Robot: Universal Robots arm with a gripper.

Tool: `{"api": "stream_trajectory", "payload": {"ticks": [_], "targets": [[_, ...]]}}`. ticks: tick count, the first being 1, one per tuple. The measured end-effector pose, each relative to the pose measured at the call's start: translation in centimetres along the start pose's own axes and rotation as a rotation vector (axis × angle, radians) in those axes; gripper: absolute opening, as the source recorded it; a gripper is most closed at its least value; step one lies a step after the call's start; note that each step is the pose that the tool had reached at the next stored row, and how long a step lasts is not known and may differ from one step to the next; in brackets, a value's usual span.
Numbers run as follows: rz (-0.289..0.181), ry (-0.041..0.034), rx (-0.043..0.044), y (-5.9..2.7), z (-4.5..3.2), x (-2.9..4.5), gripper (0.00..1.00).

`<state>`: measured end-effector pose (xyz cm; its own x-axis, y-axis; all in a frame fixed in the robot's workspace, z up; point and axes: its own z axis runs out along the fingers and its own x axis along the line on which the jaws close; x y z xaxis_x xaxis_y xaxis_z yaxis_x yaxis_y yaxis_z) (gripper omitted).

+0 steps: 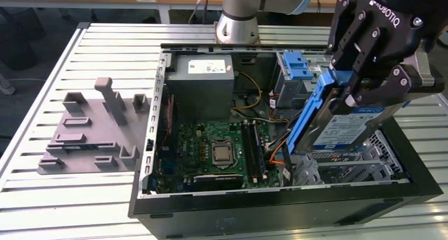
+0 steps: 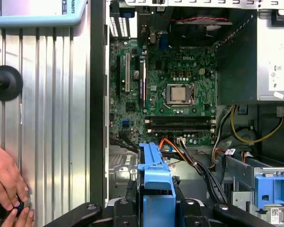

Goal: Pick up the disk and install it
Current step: 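Insert the disk into the insertion slot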

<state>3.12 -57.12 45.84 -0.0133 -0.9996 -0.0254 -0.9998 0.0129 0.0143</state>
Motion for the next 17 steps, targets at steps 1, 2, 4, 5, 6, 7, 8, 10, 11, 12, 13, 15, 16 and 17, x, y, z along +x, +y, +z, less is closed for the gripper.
{"api": "stream_trajectory", "payload": {"ticks": [1, 2, 4, 5, 6, 7, 8, 10, 11, 12, 13, 15, 16, 17], "targets": [[0.000, -0.0001, 0.0018, -0.01, 0.04, 0.04, 0.36], [0.000, -0.0002, 0.0035, -0.03, 0.08, 0.08, 0.36], [0.000, 0.0000, 0.0040, -0.33, 0.15, 0.11, 0.36], [0.000, 0.0000, 0.0040, -0.60, 0.18, 0.11, 0.36], [0.000, 0.0001, 0.0040, -0.89, 0.22, 0.11, 0.36], [0.000, 0.0001, 0.0040, -1.20, 0.25, 0.11, 0.36], [0.000, 0.0001, 0.0040, -1.51, 0.28, 0.11, 0.36], [0.000, 0.0000, 0.0040, -2.11, 0.35, 0.10, 0.36], [0.000, 0.0000, 0.0040, -2.35, 0.37, 0.10, 0.36], [0.000, 0.0000, 0.0040, -2.58, 0.40, 0.10, 0.36], [0.000, 0.0000, 0.0040, -2.79, 0.43, 0.10, 0.36], [0.000, 0.0000, 0.0040, -3.19, 0.48, 0.09, 0.36], [0.000, 0.0000, 0.0040, -3.38, 0.50, 0.09, 0.36], [0.000, 0.0000, 0.0040, -3.54, 0.52, 0.09, 0.36]]}}
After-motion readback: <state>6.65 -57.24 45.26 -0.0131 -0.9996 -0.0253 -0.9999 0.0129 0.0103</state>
